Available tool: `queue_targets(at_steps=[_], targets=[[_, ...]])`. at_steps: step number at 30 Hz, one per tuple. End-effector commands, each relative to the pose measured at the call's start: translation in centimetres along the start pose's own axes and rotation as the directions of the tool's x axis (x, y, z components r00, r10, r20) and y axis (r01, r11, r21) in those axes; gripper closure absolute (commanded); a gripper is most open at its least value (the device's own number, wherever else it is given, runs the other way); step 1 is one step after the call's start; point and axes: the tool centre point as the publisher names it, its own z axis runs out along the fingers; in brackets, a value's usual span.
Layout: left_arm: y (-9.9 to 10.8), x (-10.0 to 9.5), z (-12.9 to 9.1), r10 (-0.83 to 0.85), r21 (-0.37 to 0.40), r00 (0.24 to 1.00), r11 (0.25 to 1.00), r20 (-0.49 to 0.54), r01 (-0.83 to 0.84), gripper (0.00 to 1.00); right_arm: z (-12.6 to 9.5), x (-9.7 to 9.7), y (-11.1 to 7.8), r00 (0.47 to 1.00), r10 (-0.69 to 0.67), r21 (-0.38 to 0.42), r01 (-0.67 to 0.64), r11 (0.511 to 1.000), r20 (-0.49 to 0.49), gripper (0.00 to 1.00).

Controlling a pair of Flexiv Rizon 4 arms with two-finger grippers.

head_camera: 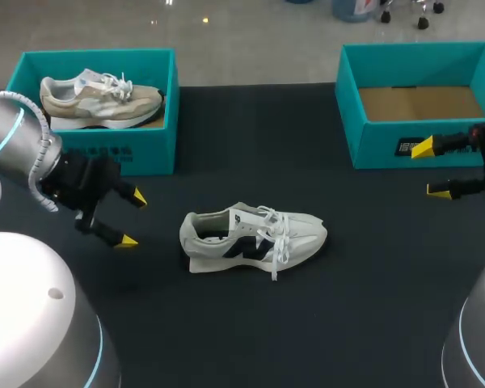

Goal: Take the shoe out of the shoebox, open the shoe tongue, remove and reinsert the insole, then place the shoe into the shoebox

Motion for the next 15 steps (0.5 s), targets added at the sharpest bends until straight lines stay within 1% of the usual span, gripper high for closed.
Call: queue_targets(at_steps=[1, 5, 7, 9, 13, 15], targets=[[0.05, -0.27, 0.1, -0.018, 0.071, 1.0, 0.997, 0.008, 0.017, 0.0, 0.01, 0.05, -0.09, 1.0, 0.001, -0.001, -0.001, 1.0, 0.004, 0.0], [-0.25, -0.44, 0.12, -0.026, 0.144, 0.999, 0.989, 0.027, 0.021, 0.0, 0.01, 0.05, -0.09, 1.0, 0.001, -0.001, -0.001, 1.0, 0.004, 0.0], [-0.28, -0.44, 0.21, -0.046, 0.177, 0.999, 0.983, 0.01, 0.043, 0.0, 0.01, 0.05, -0.09, 1.0, 0.001, -0.001, -0.001, 1.0, 0.004, 0.0], [-0.15, -0.52, 0.39, -0.049, 0.191, 0.999, 0.981, 0.01, 0.047, 0.0, 0.01, 0.05, -0.09, 1.0, 0.001, -0.001, -0.001, 1.0, 0.004, 0.0], [0.06, -0.84, 0.73, -0.051, 0.267, 0.999, 0.962, -0.013, 0.052, 0.0, 0.01, 0.05, -0.09, 1.0, 0.001, -0.001, -0.001, 1.0, 0.004, 0.0], [0.16, -0.97, 1.05, -0.052, 0.308, 0.999, 0.95, -0.008, 0.052, 0.0, 0.01, 0.05, -0.09, 1.0, 0.001, -0.001, -0.001, 1.0, 0.004, 0.0]])
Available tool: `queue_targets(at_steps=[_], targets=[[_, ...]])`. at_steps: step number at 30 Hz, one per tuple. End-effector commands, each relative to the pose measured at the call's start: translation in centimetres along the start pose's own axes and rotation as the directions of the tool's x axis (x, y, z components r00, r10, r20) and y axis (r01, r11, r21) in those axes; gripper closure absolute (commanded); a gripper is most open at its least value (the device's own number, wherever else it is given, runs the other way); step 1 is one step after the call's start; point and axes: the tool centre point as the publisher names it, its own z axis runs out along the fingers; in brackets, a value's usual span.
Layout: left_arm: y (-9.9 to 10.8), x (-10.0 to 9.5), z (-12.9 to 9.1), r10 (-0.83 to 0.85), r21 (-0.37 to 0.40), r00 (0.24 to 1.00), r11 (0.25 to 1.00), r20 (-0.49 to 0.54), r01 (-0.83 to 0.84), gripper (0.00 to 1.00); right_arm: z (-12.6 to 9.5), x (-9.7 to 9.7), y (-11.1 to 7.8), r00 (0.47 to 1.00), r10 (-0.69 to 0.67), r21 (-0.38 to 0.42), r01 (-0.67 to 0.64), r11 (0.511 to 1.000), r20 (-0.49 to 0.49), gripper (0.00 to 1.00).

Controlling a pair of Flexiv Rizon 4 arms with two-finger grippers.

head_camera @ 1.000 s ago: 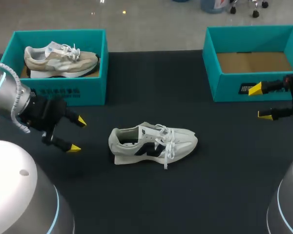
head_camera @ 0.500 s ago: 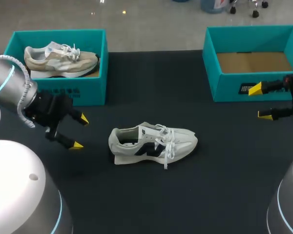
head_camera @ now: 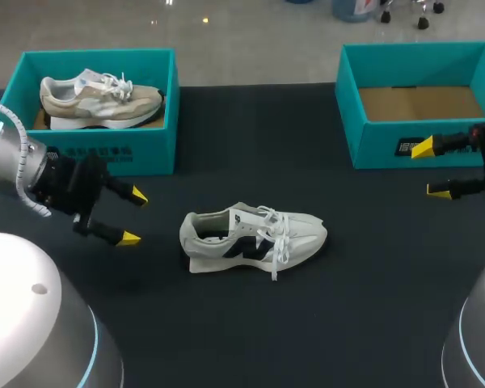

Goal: Take the shoe out of the shoebox, open the shoe tongue, remove and reinsert the insole, then place the shoe into the shoebox

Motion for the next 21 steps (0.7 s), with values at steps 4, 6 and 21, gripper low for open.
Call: queue_targets(at_steps=[4, 6, 21], targets=[[1.4, -0.7, 1.4, 0.002, 0.152, 1.0, 0.988, 0.017, -0.005, 0.0, 0.0, 0.0, -0.1, 1.0, 0.001, -0.001, -0.001, 1.0, 0.004, 0.0], [1.7, -0.8, 1.7, 0.006, 0.174, 0.999, 0.985, 0.038, -0.013, 0.0, 0.0, 0.0, -0.1, 1.0, 0.001, -0.001, -0.001, 1.0, 0.004, 0.0], [3.1, -1.1, 3.4, -0.031, 0.295, 0.997, 0.956, 0.068, 0.01, 0.0, 0.0, 0.0, -0.1, 1.0, 0.001, -0.001, -0.001, 1.0, 0.004, 0.0]])
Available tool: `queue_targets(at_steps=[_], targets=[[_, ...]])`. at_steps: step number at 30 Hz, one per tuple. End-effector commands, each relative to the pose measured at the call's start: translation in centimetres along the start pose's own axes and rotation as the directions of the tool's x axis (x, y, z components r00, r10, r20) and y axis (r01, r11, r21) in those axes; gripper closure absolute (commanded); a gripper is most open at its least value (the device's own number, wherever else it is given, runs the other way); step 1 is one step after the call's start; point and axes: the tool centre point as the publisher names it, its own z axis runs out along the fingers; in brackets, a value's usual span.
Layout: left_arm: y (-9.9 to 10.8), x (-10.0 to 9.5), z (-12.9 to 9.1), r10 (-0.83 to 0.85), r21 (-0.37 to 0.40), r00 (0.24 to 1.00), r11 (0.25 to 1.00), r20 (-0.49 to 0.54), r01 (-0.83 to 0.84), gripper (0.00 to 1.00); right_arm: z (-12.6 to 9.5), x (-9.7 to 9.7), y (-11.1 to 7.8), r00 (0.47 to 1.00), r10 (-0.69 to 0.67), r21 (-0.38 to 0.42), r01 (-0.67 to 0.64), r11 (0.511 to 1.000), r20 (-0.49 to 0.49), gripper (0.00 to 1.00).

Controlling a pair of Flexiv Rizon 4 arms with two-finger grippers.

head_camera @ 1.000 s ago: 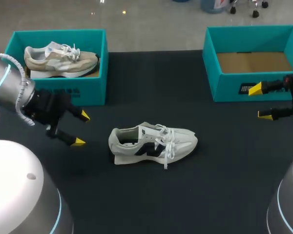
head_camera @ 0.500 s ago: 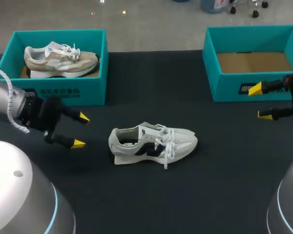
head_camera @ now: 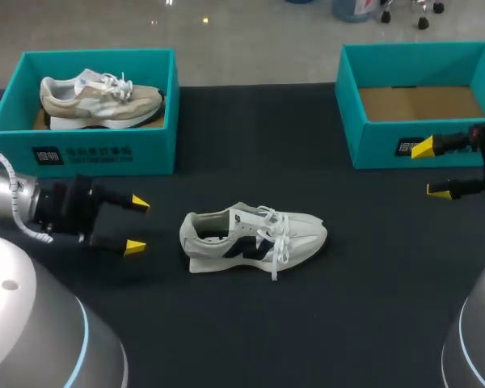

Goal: Take the shoe out of the shoebox, open the shoe tongue, remove and reinsert the insole, then place the shoe into the shoebox

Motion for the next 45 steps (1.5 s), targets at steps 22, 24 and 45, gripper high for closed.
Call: queue_targets(at_steps=[22, 24, 45], targets=[[0.2, 0.4, 1.9, -0.025, 0.04, 0.999, 0.999, 0.048, 0.023, 0.0, 0.0, 0.0, -0.1, 1.0, 0.001, -0.001, -0.001, 1.0, 0.004, 0.0], [0.2, 0.5, 2.1, -0.033, 0.038, 0.998, 0.999, 0.051, 0.031, 0.0, 0.0, 0.0, -0.1, 1.0, 0.001, -0.001, -0.001, 1.0, 0.004, 0.0], [0.1, -0.1, 6.8, -0.087, 0.051, 0.996, 0.995, -0.023, 0.088, 0.0, 0.0, 0.0, -0.1, 1.0, 0.001, -0.001, -0.001, 1.0, 0.004, 0.0]])
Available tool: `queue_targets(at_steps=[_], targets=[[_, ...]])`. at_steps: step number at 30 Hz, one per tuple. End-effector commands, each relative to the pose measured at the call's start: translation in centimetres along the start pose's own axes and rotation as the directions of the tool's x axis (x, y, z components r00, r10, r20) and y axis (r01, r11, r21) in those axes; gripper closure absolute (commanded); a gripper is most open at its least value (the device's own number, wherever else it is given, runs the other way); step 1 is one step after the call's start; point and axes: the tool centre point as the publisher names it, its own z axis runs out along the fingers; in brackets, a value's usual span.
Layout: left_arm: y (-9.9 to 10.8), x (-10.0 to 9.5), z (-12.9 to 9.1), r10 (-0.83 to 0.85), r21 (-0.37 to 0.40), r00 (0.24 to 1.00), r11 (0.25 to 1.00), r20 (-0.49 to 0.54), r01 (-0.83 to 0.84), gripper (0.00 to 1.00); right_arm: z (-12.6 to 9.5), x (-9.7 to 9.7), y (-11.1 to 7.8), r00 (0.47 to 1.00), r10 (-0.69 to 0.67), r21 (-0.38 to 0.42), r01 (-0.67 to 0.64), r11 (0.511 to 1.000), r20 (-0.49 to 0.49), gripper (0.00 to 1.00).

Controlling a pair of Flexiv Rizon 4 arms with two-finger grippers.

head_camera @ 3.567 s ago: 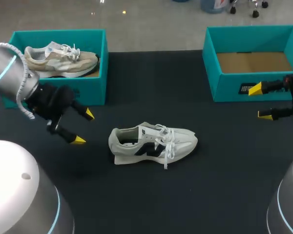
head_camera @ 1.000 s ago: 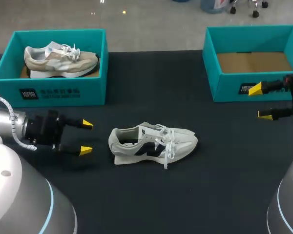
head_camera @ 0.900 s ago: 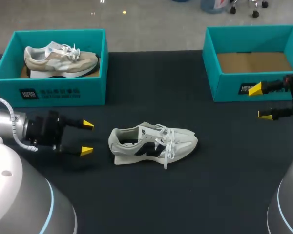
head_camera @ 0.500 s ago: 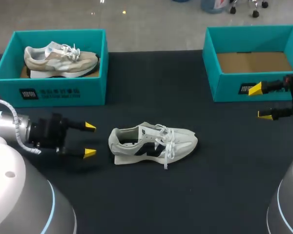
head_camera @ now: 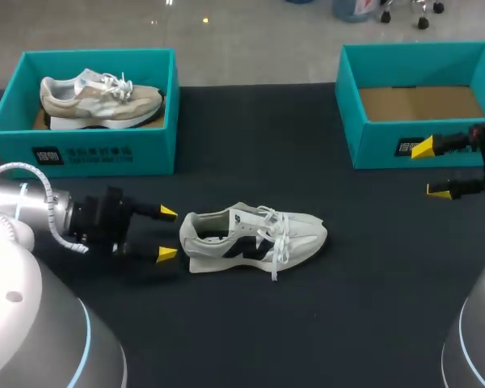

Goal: Take the shoe out of the shoebox, open the shoe tongue, remove and reinsert the insole, then place the shoe into the shoebox

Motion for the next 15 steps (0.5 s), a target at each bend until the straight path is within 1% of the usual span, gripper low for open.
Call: queue_targets(at_steps=[1, 7, 15], targets=[[0.1, -0.6, 1.0, -0.004, 0.006, 1.0, 1.0, -0.022, 0.004, 0.0, 0.0, 0.0, -0.1, 1.0, 0.001, -0.001, -0.001, 1.0, 0.004, 0.0], [0.0, -0.1, 1.8, -0.01, 0.01, 0.999, 1.0, -0.046, 0.01, 0.0, 0.0, 0.0, -0.1, 1.0, 0.001, -0.001, -0.001, 1.0, 0.004, 0.0], [0.3, 0.6, 2.7, -0.016, 0.004, 0.998, 1.0, -0.065, 0.017, 0.0, 0.0, 0.0, -0.1, 1.0, 0.001, -0.001, -0.001, 1.0, 0.004, 0.0]])
